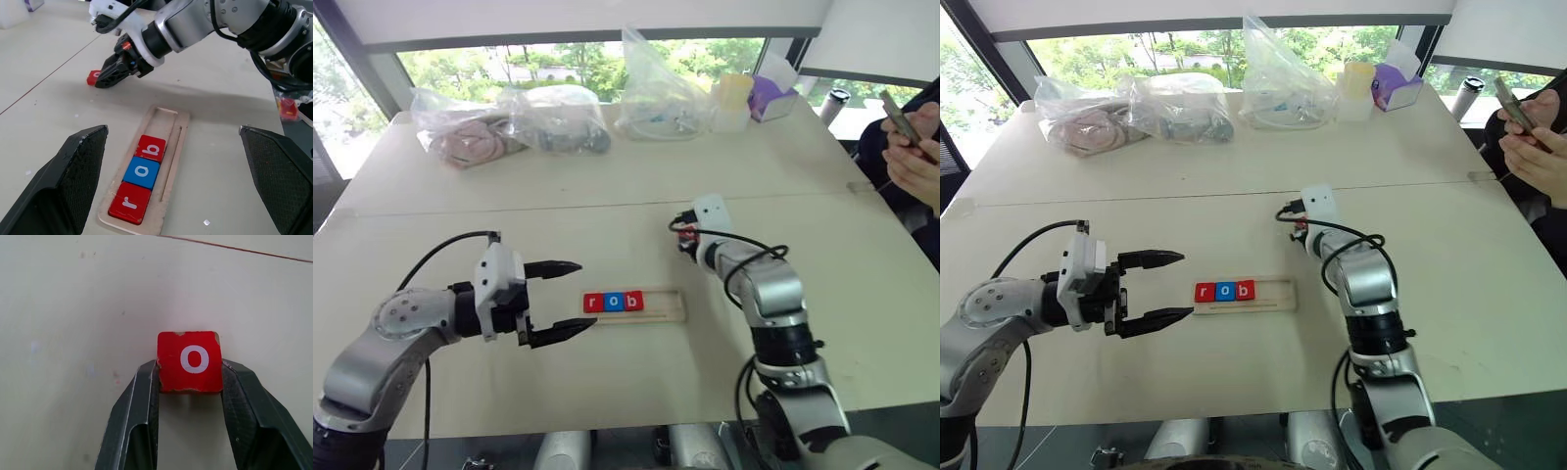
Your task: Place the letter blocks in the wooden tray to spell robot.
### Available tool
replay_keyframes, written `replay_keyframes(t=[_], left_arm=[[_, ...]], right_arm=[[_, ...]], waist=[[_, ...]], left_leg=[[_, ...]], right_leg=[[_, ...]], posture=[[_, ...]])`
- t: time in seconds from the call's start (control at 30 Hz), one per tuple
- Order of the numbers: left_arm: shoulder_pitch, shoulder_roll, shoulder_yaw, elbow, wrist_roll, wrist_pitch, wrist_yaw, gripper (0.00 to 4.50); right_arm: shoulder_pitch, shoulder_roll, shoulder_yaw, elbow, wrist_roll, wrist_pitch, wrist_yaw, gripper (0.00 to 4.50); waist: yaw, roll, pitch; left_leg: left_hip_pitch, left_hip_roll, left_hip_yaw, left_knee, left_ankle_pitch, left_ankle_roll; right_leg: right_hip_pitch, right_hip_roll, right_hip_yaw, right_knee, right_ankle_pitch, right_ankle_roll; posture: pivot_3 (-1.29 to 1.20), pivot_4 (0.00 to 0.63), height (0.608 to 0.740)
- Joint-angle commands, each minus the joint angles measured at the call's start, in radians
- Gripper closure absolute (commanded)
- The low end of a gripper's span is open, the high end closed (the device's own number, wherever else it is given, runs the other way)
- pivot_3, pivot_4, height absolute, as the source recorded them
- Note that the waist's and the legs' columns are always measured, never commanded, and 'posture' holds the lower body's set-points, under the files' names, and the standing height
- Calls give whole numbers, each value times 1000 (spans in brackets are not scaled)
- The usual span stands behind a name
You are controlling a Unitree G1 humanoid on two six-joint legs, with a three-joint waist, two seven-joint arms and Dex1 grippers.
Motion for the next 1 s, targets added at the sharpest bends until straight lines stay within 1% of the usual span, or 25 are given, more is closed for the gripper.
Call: replay_keyframes(t=[0.03, 0.07, 0.1, 0.17, 0.27, 0.3, 0.37, 0.47, 0.53, 0.57, 0.6, 0.67, 0.7, 0.73, 0.8, 0.83, 0.87, 0.93, 1.0], left_arm=[[-10, -12, -16, 8, 7, -33, -10, 0], [-13, -17, -25, 17, 10, -38, -17, 0], [-19, -22, -35, 28, 15, -46, -22, 0], [-29, -29, -49, 45, 26, -56, -29, 0], [-57, -35, -60, 70, 22, -60, -47, 0], [-63, -36, -62, 73, 20, -60, -52, 0], [-78, -36, -65, 75, 8, -49, -60, 0], [-105, -38, -65, 82, -8, -33, -67, 0], [-126, -37, -66, 92, -13, -25, -71, 0], [-135, -37, -67, 98, -13, -24, -75, 0], [-140, -36, -68, 102, -12, -25, -79, 0], [-144, -36, -69, 106, -9, -26, -84, 0], [-143, -36, -70, 106, -8, -26, -85, 0], [-143, -35, -71, 108, -6, -28, -87, 0], [-142, -36, -73, 108, -2, -29, -89, 0], [-143, -37, -73, 110, -1, -30, -90, 0], [-144, -38, -75, 109, 1, -30, -89, 0], [-147, -38, -75, 111, 4, -31, -90, 0], [-149, -41, -76, 108, 6, -31, -83, 0]], right_arm=[[44, -102, -62, -327, 92, 260, 89, 3358], [90, -133, -85, -424, 122, 336, 113, 3358], [143, -151, -105, -496, 146, 372, 126, 3358], [223, -167, -137, -583, 178, 398, 131, 3358], [326, -116, -192, -627, 191, 398, 90, 3358], [339, -108, -201, -631, 195, 398, 78, 3358], [359, -52, -226, -625, 203, 398, 47, 3358], [373, 3, -243, -616, 207, 398, 6, 3358], [369, 24, -249, -614, 210, 398, -14, 2297], [362, 24, -252, -614, 215, 398, -18, 1932], [350, 4, -252, -617, 227, 398, -9, 1423], [323, -78, -237, -625, 268, 398, 41, 458], [302, -166, -220, -628, 304, 395, 105, 56], [291, -276, -201, -622, 342, 334, 199, 56], [289, -455, -182, -587, 398, 182, 376, 56], [296, -525, -176, -550, 403, 84, 453, 56], [311, -587, -174, -494, 392, -53, 544, 56], [334, -651, -168, -421, 377, -230, 643, 56], [361, -713, -123, -252, 318, -521, 810, 56]], waist=[[0, 0, 0], [1, 0, 0], [0, -1, 0], [-2, -1, -1], [-4, -1, -1], [-6, -1, 0], [-5, -1, 0], [-2, -1, 0], [-1, -1, 0], [-2, -1, 0], [-2, -1, 0], [-2, 0, 0], [-2, 0, 0], [-2, 1, 1], [-1, 1, 1], [-1, 0, 1], [-2, -1, 1], [-2, -1, 1], [-3, -2, 2]], left_leg=[[-1, 0, 0, 0, 0, 0], [-1, 0, 0, 0, 0, 0], [-1, 0, 0, 0, 0, 0], [0, 0, -1, 0, 0, 1], [1, 1, -1, 0, 0, 1], [1, 1, -1, 0, 0, 1], [1, 1, 0, 0, 0, 1], [1, 1, 0, 0, 0, 1], [0, 1, 0, 0, 0, 1], [0, 1, 0, 0, 0, 1], [0, 1, 0, 0, 0, 1], [0, 0, 0, 0, 0, 1], [0, 0, 0, 1, 0, 1], [-1, 0, 0, 1, 0, 1], [-1, 0, 0, 1, 0, 1], [-1, 0, 0, 1, 0, 1], [-1, 0, 0, 0, -1, 1], [0, 0, 0, 0, -2, 3], [0, 0, 0, 1, -2, 3]], right_leg=[[-1, 0, 0, 0, 0, 0], [-1, 0, 0, 0, 0, 1], [-1, 0, 0, 0, 0, 0], [0, 1, -1, 0, 0, 1], [0, 1, -1, 0, -2, 3], [0, 1, -1, 0, -2, 3], [0, 1, -1, 0, -2, 2], [0, 1, -1, 0, -2, 2], [0, 1, -1, 0, -2, 2], [0, 1, -1, 0, -1, 1], [0, 1, -1, -1, -1, 1], [0, 0, -1, -1, -1, 1], [0, 0, -1, -1, -1, 1], [0, 0, -1, -1, -1, 1], [0, 0, -1, -2, -2, 2], [0, 0, -1, -2, -2, 3], [0, 0, -2, -2, -3, 3], [0, 1, -2, -2, -3, 3], [0, 1, -2, -2, -3, 4]], posture=[[0, 150, 740], [0, 150, 740], [0, 150, 740], [0, 150, 740], [0, 150, 740], [0, 150, 740], [0, 150, 740], [0, 150, 740], [0, 150, 740], [0, 150, 740], [0, 150, 740], [0, 150, 740], [0, 150, 740], [0, 150, 740], [0, 150, 740], [0, 150, 740], [0, 150, 740], [0, 150, 740], [0, 150, 740]])
